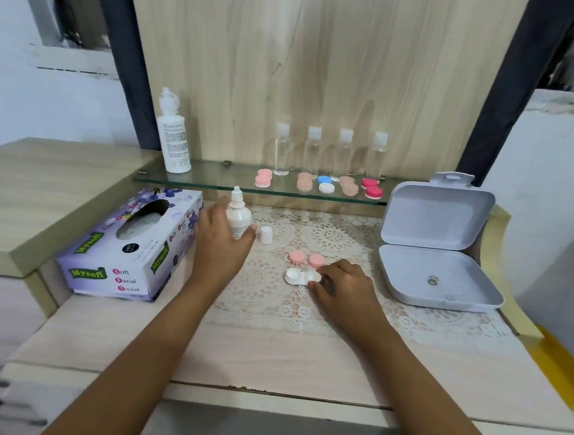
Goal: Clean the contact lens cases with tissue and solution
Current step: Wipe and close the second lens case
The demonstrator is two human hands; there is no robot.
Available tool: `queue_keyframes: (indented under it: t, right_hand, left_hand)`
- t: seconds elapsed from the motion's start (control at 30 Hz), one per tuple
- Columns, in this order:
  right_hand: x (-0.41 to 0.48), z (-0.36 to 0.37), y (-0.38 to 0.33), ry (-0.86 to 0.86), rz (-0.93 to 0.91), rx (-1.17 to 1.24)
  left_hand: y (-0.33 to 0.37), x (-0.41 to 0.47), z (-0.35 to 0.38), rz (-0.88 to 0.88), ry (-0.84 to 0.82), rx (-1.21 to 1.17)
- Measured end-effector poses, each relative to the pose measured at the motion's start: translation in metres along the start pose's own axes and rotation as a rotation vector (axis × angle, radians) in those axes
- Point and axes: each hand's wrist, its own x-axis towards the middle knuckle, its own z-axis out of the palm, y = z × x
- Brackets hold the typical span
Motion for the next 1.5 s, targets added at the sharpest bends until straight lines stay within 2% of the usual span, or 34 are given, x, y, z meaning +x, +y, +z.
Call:
queue_keyframes:
  t: [0.07, 0.23, 0.43, 0.57, 0.87, 1.1, 1.5]
  right_hand:
    - [0.000, 0.000, 0.000, 0.001, 0.000, 0.004]
    - [0.000, 0.000, 0.001, 0.001, -0.007, 0.003]
    - [0.001, 0.001, 0.001, -0.002, -0.002, 0.004]
    - [0.001, 0.002, 0.002, 0.012, 0.004, 0.028]
    - [0.000, 0.002, 0.002, 0.015, 0.002, 0.031]
    - [0.000, 0.001, 0.002, 0.009, 0.003, 0.039]
    - [0.000, 0.001, 0.001, 0.011, 0.002, 0.039]
  left_hand:
    - [-0.012, 0.008, 0.006, -0.088, -0.048, -0.003]
    - [-0.032, 0.021, 0.019, -0.226, -0.135, -0.238]
    - [-0.032, 0.020, 0.016, -0.209, -0.154, -0.249]
    - [-0.021, 0.014, 0.000, -0.038, -0.259, -0.165]
    - [-0.023, 0.009, -0.017, 0.407, -0.481, 0.429]
    - [-0.025, 0.013, -0.012, 0.688, -0.445, 0.674]
    - [-0.023, 0.016, -0.009, 0.883, -0.387, 0.749]
